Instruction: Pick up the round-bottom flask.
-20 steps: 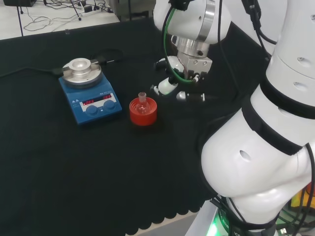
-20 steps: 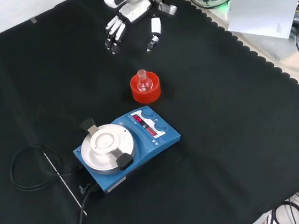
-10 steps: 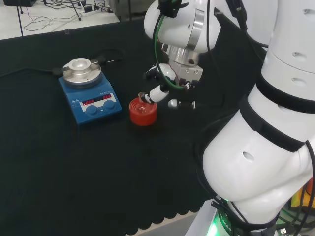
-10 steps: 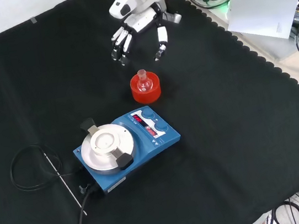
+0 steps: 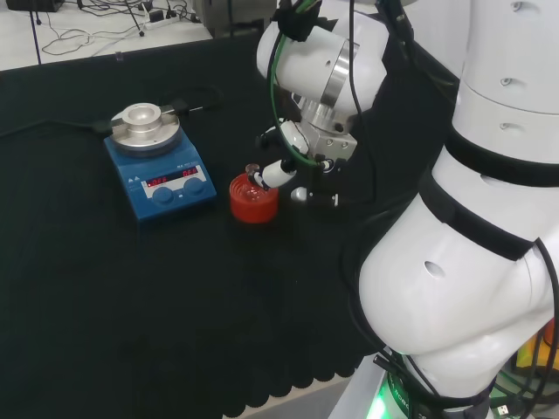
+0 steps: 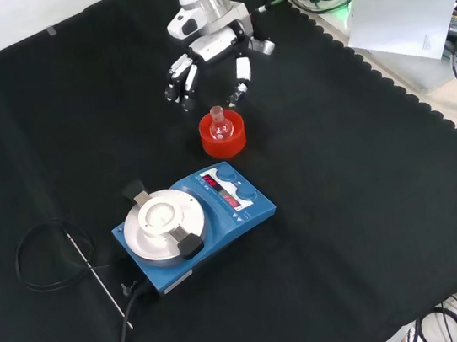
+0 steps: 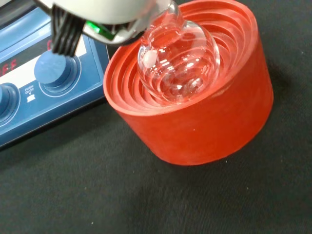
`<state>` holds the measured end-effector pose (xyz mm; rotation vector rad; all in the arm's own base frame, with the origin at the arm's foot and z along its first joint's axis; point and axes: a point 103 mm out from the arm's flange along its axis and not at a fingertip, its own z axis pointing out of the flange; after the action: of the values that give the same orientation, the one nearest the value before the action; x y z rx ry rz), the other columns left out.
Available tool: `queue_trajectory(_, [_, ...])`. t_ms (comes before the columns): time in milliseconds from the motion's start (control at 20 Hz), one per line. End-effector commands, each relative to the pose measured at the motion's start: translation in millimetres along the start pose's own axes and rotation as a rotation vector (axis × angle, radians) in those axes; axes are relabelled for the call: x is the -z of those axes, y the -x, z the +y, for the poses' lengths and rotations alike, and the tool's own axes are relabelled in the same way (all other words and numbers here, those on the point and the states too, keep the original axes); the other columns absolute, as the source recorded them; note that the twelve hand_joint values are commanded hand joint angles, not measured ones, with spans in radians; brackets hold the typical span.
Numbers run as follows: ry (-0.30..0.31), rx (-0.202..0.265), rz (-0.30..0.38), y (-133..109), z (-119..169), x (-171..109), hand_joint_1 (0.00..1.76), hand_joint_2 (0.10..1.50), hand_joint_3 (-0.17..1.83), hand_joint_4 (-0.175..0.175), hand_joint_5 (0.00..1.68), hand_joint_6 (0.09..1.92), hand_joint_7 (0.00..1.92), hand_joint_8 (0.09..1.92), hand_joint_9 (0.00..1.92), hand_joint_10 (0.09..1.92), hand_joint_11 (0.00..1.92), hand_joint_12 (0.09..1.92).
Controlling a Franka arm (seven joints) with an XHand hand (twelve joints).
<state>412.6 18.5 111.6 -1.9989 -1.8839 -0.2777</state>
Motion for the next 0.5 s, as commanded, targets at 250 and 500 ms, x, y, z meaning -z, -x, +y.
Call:
queue_trajectory(250, [0.047,0.029,-0.023,-4.2,8.8,-13.3,0.97,0.57,0.69,-0.028,0.68,0.48,0.18,0.55,0.46,0.61,0.24,1.35])
queue_trajectory(500, [0.059,0.023,-0.04,-0.8,10.8,-16.4,0.98,0.57,0.7,-0.037,0.67,0.61,0.21,0.56,0.49,0.62,0.27,1.34])
